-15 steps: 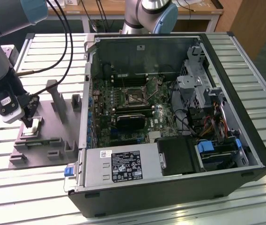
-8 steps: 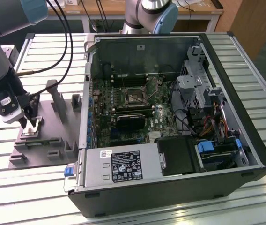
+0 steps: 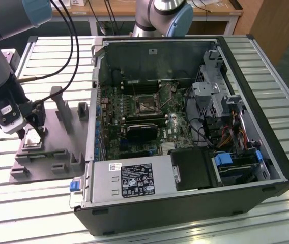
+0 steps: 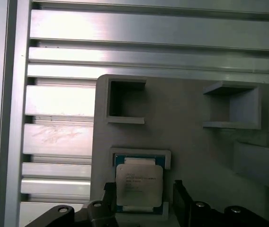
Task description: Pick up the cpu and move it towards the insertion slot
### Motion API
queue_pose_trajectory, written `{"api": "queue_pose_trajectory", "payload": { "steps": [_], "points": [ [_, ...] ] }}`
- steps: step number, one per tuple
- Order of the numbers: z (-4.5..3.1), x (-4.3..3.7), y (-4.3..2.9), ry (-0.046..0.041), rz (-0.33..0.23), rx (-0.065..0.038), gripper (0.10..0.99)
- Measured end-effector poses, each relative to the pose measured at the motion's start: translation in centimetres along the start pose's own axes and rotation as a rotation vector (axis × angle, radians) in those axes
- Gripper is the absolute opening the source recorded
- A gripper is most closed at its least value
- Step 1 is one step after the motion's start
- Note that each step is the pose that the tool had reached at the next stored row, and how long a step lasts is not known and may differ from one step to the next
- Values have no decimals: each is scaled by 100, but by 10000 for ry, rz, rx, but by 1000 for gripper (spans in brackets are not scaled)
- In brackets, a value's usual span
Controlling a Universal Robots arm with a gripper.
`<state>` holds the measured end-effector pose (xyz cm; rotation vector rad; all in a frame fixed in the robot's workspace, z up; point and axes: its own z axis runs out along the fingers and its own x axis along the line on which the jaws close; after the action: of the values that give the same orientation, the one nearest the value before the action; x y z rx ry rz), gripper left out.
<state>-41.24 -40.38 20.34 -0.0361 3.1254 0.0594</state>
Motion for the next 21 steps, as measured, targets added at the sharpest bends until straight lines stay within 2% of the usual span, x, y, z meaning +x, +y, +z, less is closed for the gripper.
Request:
{"api": "queue_pose_trajectory", "payload": {
  "steps": [10, 17, 21],
  "points": [
    [68, 4, 11, -10, 307, -1, 588],
    [133, 16, 9, -13, 343, -1, 588],
    [141, 32, 10, -13, 344, -1, 588]
  ]
}}
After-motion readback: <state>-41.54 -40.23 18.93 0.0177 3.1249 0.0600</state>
